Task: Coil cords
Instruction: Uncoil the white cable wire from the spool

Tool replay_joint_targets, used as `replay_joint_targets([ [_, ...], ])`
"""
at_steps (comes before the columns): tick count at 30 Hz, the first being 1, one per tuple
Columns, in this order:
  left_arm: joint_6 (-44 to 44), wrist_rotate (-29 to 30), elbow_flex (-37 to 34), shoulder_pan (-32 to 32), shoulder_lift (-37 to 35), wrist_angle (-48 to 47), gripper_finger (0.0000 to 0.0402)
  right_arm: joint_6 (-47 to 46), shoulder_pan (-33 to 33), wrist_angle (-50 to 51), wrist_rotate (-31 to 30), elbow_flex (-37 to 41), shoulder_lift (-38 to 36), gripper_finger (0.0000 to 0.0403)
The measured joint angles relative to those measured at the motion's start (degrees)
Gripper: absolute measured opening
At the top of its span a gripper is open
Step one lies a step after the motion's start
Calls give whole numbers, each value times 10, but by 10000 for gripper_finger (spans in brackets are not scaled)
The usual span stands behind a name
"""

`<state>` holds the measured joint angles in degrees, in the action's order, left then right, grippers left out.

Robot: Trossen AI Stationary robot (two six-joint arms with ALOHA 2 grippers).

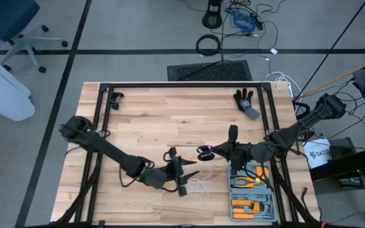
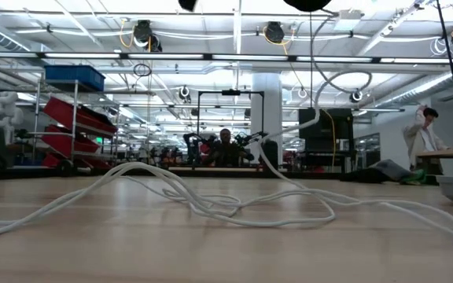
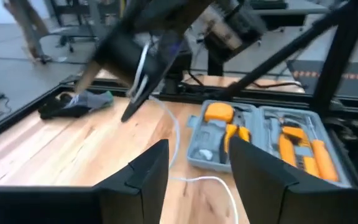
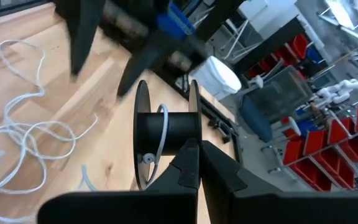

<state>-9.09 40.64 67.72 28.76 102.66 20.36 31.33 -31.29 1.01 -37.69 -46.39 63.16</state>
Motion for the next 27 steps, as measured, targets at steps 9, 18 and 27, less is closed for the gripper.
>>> replay_joint_targets([
  [9,113,32,0,-5,85,127,176,-2,0,1,5,0,0,0],
  [18,114,72,0,-23,126,153,176,-18,0,1,6,0,0,0],
  [27,109,63,0,-29,126,153,139,-28,0,1,7,0,0,0],
])
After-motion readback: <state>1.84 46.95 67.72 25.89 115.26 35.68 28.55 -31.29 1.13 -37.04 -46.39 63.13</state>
